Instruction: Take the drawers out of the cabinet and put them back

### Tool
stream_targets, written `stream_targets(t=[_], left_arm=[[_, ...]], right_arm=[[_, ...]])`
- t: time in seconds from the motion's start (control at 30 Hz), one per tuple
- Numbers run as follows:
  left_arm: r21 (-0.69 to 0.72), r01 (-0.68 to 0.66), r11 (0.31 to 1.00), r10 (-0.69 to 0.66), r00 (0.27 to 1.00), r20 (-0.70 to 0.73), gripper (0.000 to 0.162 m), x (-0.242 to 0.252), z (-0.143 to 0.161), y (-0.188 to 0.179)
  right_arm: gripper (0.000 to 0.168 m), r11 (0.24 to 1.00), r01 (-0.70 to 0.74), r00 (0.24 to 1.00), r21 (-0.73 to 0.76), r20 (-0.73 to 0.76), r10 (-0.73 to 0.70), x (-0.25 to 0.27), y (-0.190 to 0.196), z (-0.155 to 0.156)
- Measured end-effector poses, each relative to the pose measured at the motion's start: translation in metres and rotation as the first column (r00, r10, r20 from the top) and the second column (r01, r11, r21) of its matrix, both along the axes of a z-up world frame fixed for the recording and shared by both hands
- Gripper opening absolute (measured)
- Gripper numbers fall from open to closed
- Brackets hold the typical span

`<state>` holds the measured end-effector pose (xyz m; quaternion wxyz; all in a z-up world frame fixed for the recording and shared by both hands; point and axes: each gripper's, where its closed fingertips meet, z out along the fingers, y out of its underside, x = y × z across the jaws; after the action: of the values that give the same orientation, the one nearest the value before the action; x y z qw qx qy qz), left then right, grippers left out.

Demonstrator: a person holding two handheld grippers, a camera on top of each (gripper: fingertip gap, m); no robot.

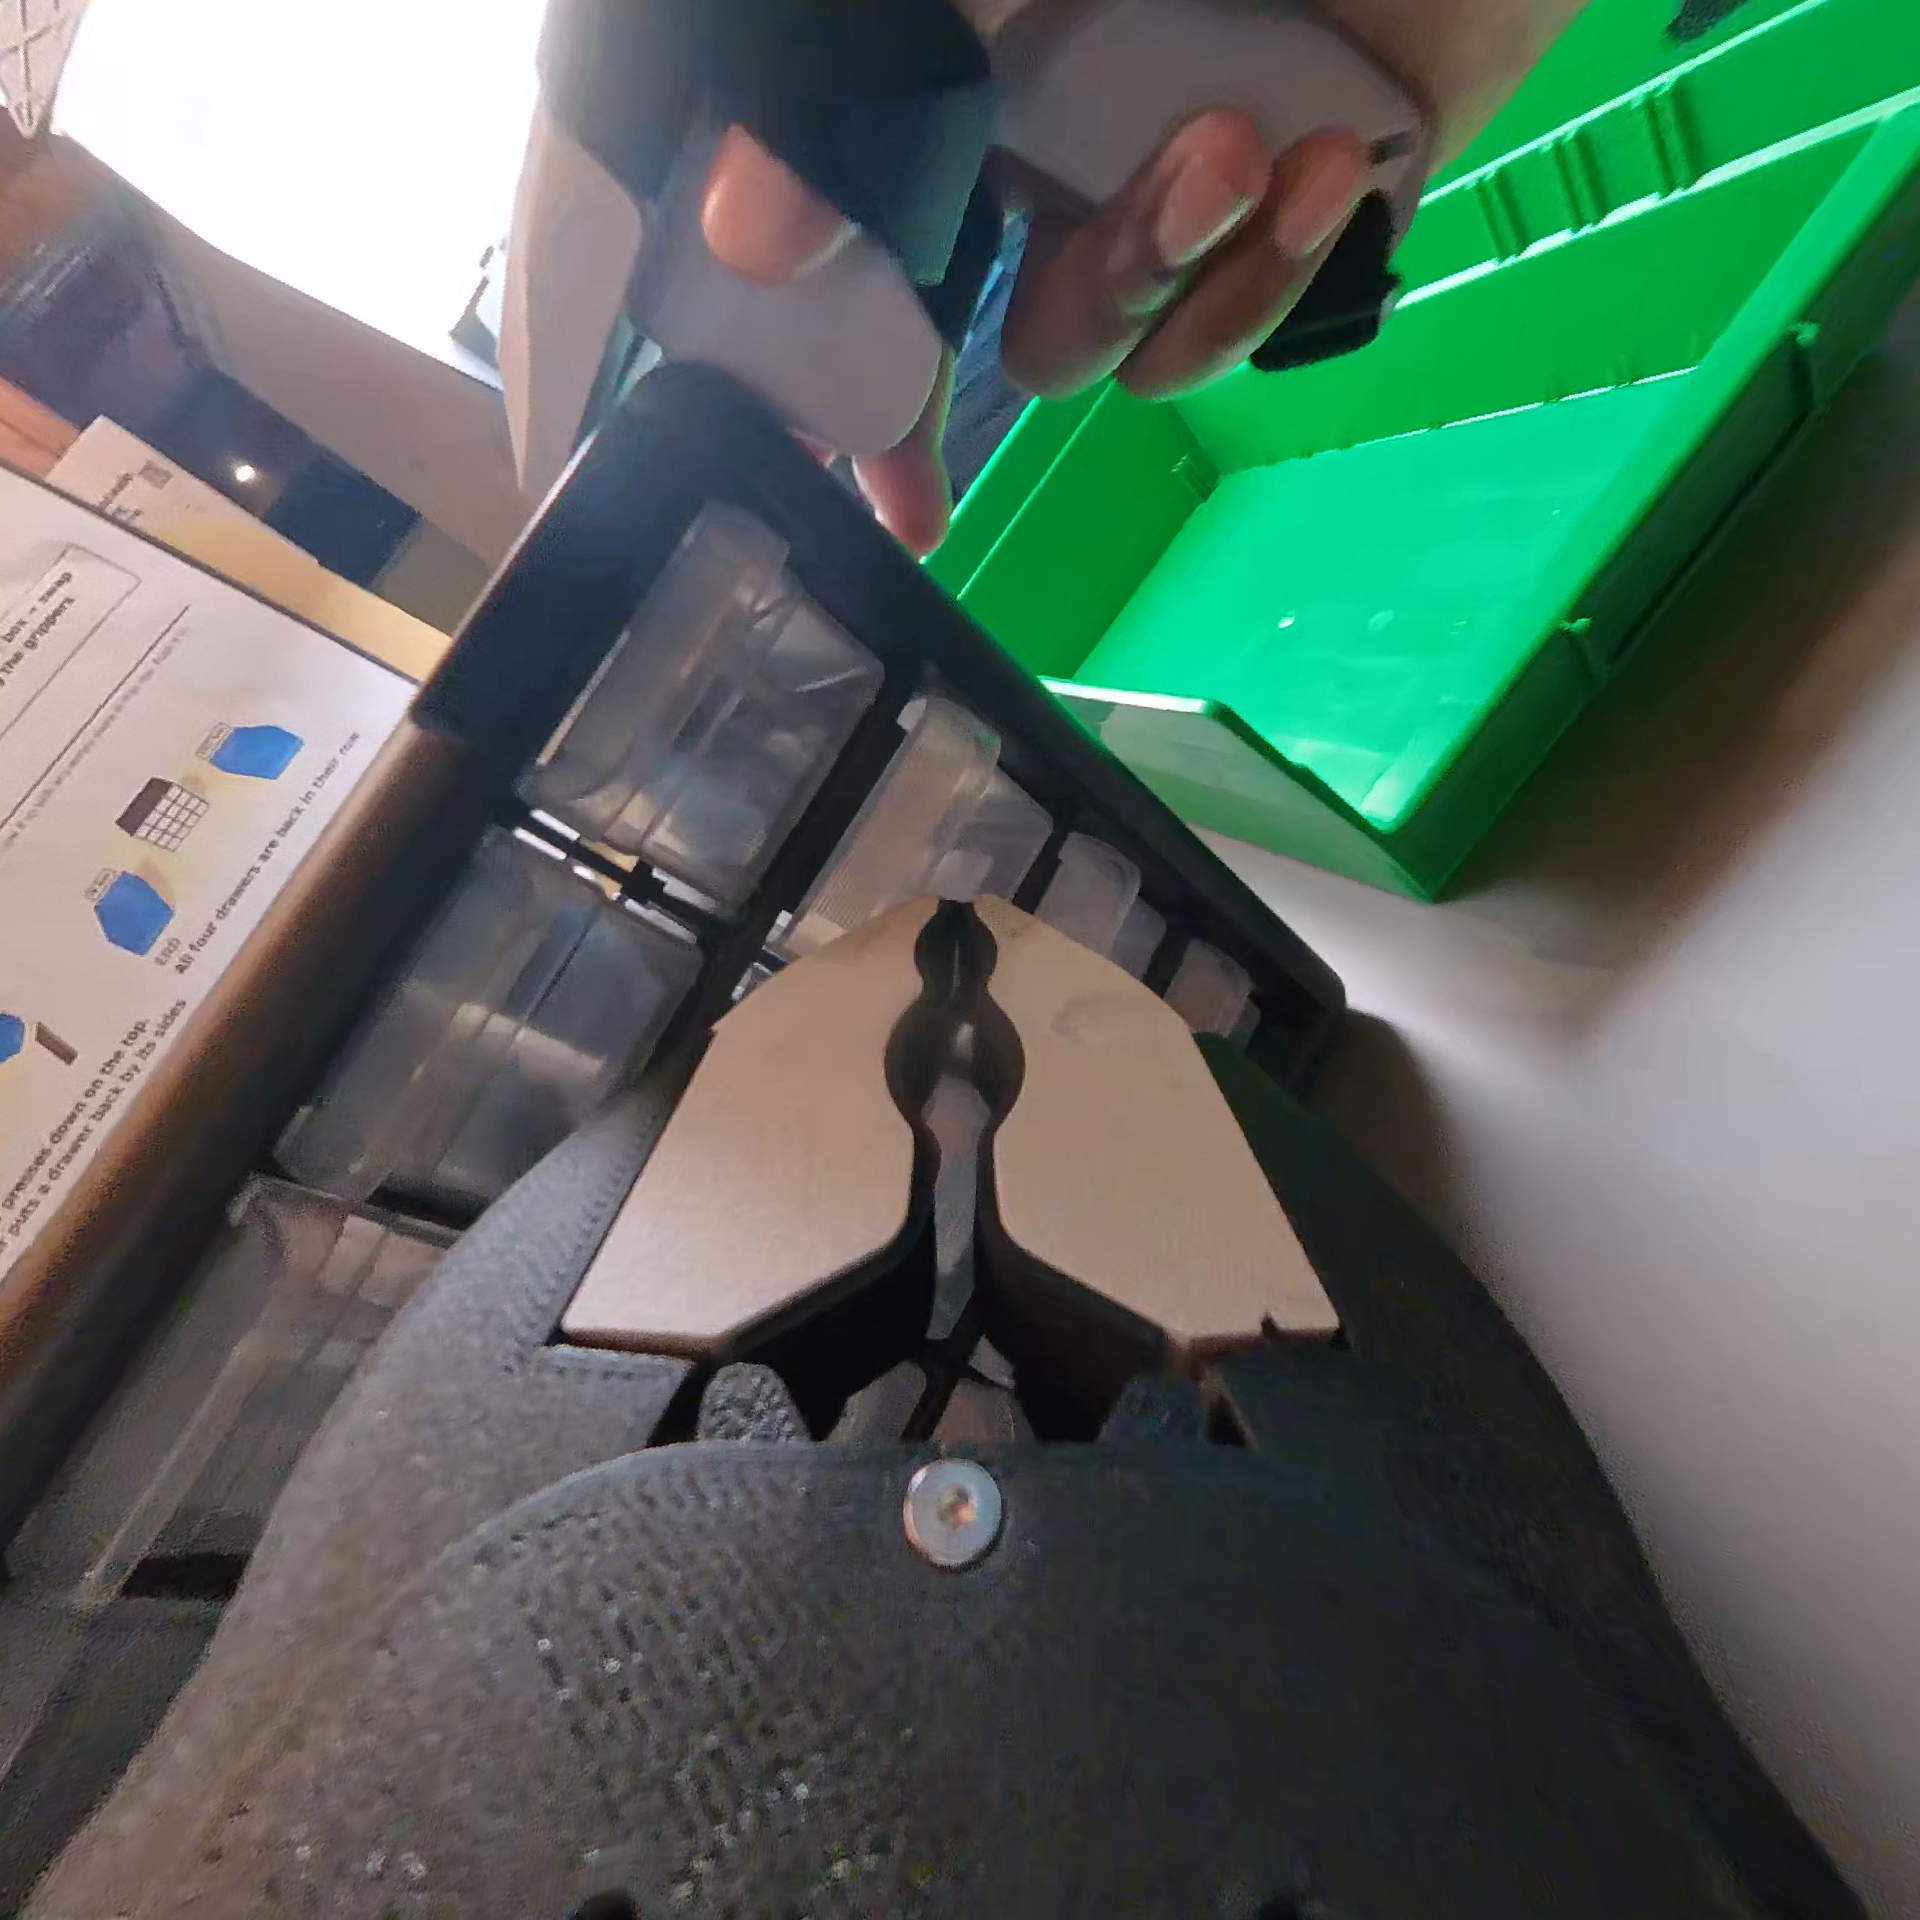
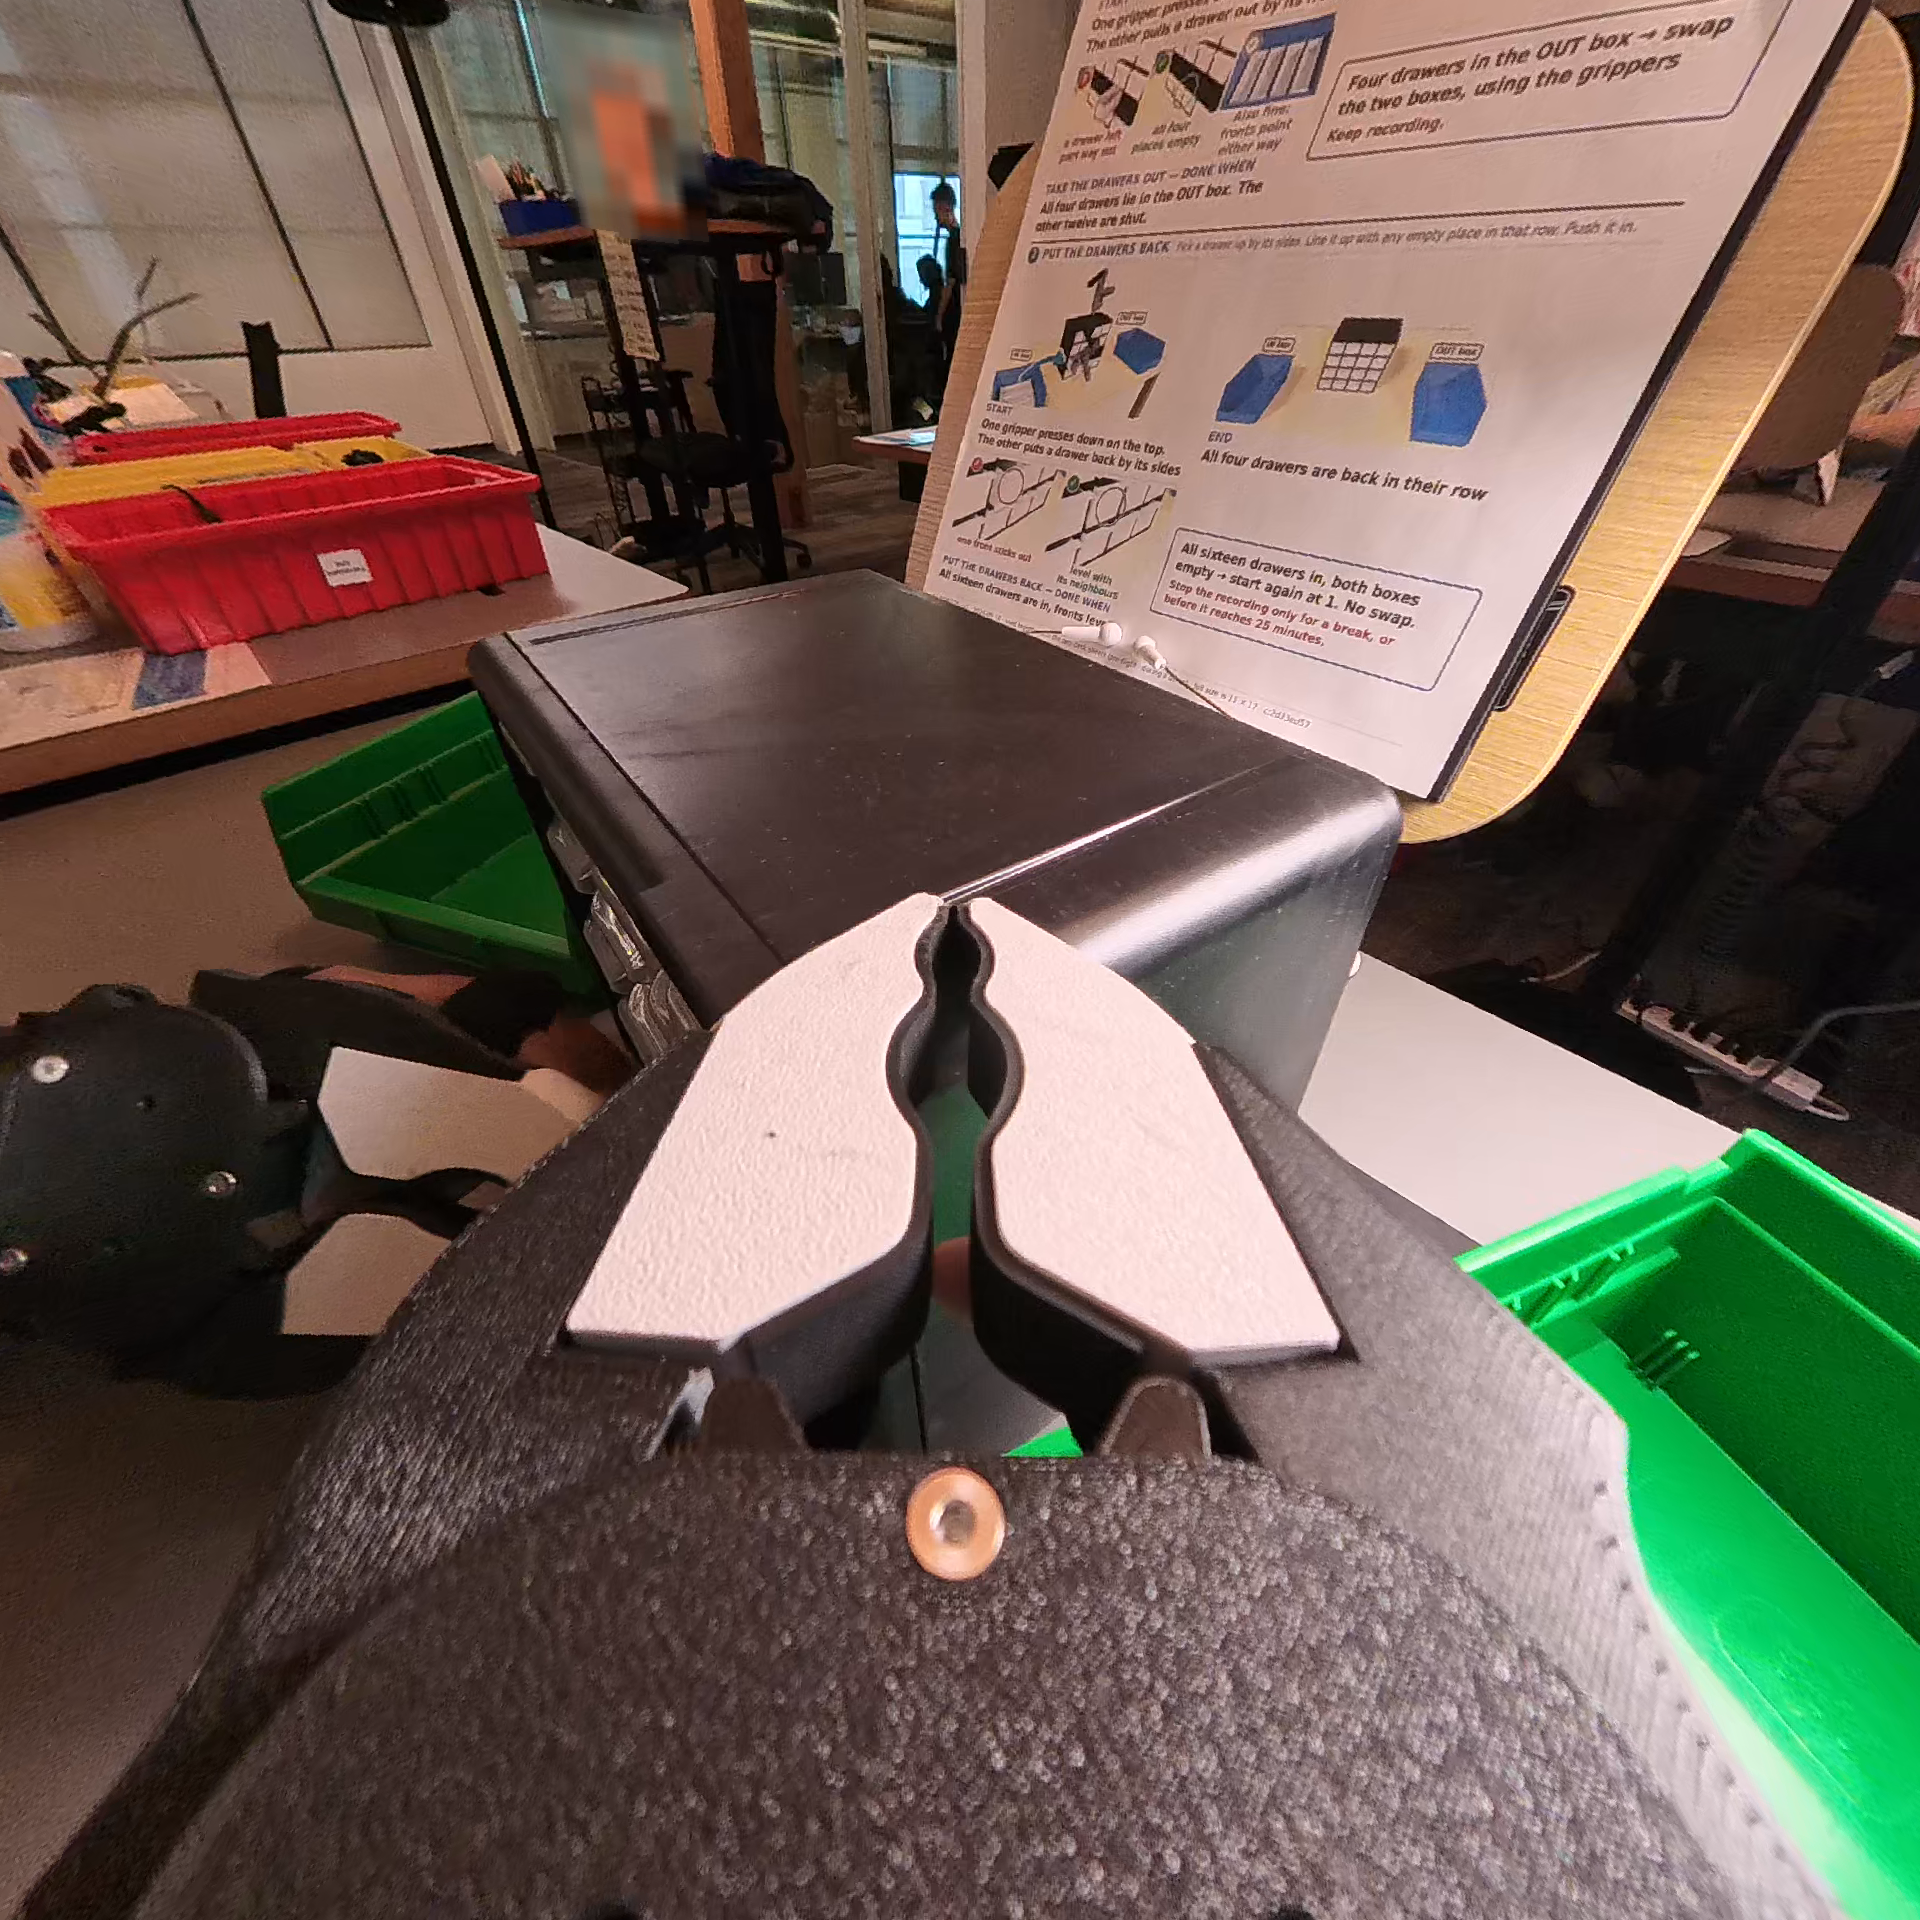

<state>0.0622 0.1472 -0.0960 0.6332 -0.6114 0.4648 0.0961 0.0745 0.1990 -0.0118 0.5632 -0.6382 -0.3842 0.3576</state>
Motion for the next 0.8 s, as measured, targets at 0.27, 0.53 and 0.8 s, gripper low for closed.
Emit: stream_targets(t=[0.27, 0.53, 0.8], left_arm=[[-0.044, -0.020, 0.999, 0.022, 0.999, 0.043, 0.000, 0.005, -0.009, 0.012], [-0.061, 0.107, 0.992, -0.084, 0.950, 0.300, 0.000, -0.030, 0.075, -0.021], [-0.126, -0.114, 0.986, 0.160, 0.869, 0.469, 0.001, -0.175, 0.128, 0.005]], right_arm=[[0.000, 1.000, -0.007, 1.000, -0.005, -0.009, 0.007, 0.000, 0.000, 0.000], [0.000, 1.000, -0.002, 1.000, 0.000, -0.006, 0.002, 0.000, 0.000, 0.000], [0.000, 1.000, 0.013, 1.000, -0.004, -0.004, -0.013, 0.000, 0.000, 0.000]])
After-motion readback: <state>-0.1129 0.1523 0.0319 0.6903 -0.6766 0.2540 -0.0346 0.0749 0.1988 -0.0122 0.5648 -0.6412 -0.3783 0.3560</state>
